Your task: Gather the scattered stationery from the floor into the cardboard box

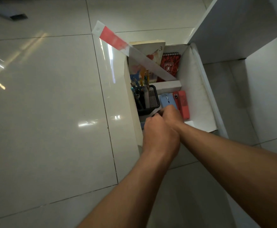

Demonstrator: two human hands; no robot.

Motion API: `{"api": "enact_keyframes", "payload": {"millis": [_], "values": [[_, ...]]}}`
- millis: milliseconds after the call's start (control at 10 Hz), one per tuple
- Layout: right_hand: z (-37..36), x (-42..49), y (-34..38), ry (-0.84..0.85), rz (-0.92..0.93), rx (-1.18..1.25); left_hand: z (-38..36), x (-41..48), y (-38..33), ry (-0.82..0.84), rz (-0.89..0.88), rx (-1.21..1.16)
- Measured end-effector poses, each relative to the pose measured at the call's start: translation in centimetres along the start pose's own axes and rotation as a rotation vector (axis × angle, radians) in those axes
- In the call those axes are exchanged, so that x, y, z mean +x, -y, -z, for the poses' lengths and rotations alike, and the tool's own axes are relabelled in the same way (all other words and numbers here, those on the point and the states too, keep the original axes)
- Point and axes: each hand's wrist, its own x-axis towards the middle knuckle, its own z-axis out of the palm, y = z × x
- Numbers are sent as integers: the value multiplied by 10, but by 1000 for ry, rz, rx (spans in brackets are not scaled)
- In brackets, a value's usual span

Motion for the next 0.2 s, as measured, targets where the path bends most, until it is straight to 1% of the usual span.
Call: {"api": "enact_keyframes", "payload": {"millis": [100,200], "values": [[11,-5,-1,21,36,5,3,-6,4,28,-97,81],[17,-12,-2,-5,63,57,13,-21,6,-95,-267,126]]}}
